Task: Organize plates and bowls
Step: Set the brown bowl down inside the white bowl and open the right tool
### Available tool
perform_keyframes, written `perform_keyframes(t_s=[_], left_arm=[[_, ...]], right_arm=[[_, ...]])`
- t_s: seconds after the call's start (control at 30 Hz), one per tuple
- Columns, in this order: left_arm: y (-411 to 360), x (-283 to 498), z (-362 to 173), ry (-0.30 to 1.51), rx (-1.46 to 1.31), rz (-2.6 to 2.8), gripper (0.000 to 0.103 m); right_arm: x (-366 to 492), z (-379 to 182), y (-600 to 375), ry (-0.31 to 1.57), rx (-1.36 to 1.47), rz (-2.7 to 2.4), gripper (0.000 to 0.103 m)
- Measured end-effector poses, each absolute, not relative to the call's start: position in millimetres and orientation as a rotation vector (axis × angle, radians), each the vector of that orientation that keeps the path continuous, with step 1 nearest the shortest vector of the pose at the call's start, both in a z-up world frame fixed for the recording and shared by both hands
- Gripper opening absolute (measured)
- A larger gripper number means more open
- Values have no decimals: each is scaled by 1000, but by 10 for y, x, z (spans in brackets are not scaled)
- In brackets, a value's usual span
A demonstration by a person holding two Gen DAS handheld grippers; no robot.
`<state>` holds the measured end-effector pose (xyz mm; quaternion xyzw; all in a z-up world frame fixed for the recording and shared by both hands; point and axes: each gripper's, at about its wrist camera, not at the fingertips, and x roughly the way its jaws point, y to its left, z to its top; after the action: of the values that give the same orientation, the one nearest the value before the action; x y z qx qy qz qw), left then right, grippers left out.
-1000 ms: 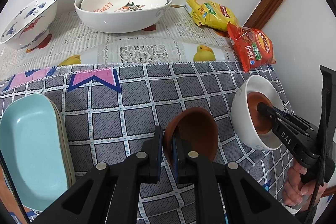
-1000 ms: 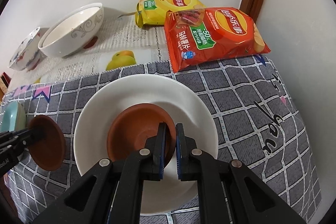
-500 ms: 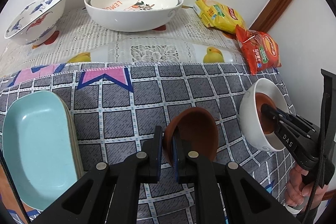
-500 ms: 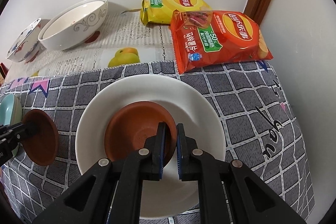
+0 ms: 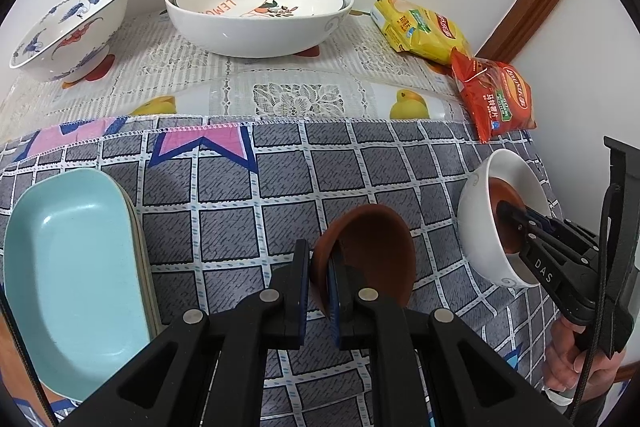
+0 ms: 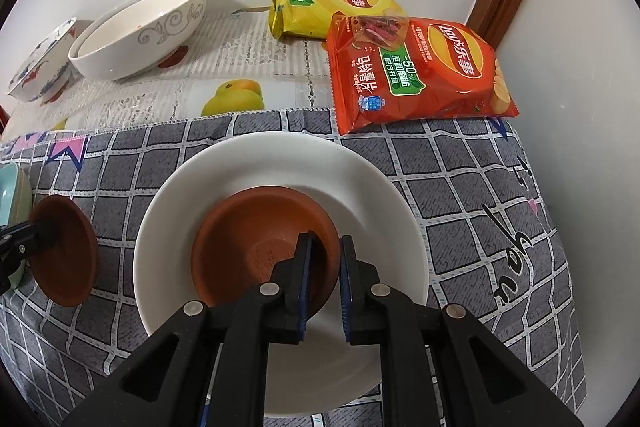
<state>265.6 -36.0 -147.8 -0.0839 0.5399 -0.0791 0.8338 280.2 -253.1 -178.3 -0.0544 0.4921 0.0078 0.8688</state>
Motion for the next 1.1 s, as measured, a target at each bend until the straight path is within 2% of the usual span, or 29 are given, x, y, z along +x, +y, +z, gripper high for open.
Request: perform_keyframes(t_s=[0.53,1.1], left_arm=[[-341,2642,-1442,1138,-179,-172,9],[-540,2542,-1174,1097,-150,-194,9]], right_arm=[[2801,-1800,-2513,1064,-148,24,16],[2547,-1532,-2659,1000,-72,73,16]])
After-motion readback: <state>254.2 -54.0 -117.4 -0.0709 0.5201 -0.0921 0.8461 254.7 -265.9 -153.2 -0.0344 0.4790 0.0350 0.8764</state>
